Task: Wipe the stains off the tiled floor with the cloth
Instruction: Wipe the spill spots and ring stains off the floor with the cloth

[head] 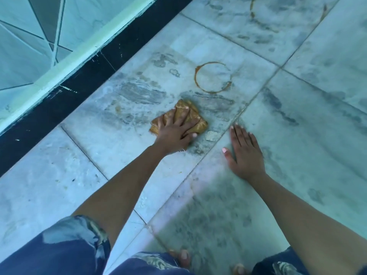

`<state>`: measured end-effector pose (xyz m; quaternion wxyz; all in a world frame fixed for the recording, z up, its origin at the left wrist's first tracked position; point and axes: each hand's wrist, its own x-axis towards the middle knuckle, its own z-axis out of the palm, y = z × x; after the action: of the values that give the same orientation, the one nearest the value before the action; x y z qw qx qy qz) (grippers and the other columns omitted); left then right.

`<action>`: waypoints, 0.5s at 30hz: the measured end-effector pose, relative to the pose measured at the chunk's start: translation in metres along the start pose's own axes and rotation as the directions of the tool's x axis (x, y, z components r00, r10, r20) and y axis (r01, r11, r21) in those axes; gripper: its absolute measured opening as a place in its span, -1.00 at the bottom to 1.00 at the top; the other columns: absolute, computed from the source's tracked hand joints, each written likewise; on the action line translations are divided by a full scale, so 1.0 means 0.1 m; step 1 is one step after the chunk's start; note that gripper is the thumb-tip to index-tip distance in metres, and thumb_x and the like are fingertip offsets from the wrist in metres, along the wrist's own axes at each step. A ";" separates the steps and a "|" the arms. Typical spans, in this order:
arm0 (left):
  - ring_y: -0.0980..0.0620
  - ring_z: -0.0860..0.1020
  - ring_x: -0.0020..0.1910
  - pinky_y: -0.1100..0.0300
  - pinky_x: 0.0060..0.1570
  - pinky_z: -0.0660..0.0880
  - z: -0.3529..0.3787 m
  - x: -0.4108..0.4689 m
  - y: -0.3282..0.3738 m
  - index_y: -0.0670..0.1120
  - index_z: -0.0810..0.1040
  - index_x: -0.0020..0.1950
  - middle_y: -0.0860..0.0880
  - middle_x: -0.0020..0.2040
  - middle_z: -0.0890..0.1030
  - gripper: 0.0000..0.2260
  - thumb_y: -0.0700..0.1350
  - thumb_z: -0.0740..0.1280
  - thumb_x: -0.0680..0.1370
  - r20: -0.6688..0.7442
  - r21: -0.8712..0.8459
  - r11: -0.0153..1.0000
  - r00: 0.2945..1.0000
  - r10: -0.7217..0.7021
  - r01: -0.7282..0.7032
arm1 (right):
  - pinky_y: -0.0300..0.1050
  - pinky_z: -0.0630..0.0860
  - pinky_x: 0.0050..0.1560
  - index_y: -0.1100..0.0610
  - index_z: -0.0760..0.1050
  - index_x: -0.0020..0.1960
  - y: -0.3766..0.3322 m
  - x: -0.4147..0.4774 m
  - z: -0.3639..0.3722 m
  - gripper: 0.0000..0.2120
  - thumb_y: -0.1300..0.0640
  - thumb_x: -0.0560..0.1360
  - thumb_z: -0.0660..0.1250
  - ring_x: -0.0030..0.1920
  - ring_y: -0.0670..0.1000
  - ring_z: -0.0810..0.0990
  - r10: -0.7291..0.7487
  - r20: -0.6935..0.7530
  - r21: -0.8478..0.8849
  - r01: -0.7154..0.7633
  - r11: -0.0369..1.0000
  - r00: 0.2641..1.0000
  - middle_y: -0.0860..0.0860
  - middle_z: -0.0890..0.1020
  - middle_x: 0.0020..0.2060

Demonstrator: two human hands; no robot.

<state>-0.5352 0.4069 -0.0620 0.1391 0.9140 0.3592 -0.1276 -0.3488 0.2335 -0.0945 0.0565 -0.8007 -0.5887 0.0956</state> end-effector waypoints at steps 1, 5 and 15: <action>-0.19 -0.23 0.51 -0.34 0.37 -0.19 0.07 -0.09 0.13 0.33 -0.06 0.47 0.10 0.56 -0.17 -0.50 0.33 -0.08 0.54 -0.006 0.035 0.998 0.998 0.061 -0.061 | 0.00 -0.03 0.46 0.23 0.11 0.51 0.00 0.00 0.00 -0.34 -0.15 0.54 -0.02 0.48 0.12 0.18 -0.003 0.003 0.005 0.003 1.000 1.000 0.16 0.20 0.49; -0.26 -0.06 0.51 -0.33 0.37 -0.09 0.53 -0.97 0.06 0.30 0.02 0.48 0.03 0.56 0.00 -0.54 0.29 -0.12 0.57 -0.079 0.136 0.924 0.926 0.369 -0.357 | 0.00 -0.04 0.47 0.21 0.10 0.52 0.02 -0.01 0.03 -0.35 -0.15 0.55 -0.03 0.49 0.10 0.15 -0.004 -0.015 0.023 0.005 1.000 1.000 0.14 0.18 0.50; -0.20 -0.13 0.52 -0.29 0.38 -0.07 0.09 -0.30 -0.23 0.30 -0.09 0.49 0.11 0.56 -0.12 -0.42 0.33 -0.27 0.46 -0.071 0.058 0.996 0.995 -0.068 0.072 | -0.02 -0.09 0.48 0.20 0.03 0.53 0.01 0.00 0.03 -0.34 -0.16 0.56 -0.07 0.51 0.08 0.07 -0.017 -0.011 0.015 0.017 1.000 1.000 0.12 0.10 0.52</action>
<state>-0.5738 0.4012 -0.0636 0.0943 0.9085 0.3915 -0.1117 -0.3488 0.2331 -0.0981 0.0664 -0.7956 -0.5945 0.0953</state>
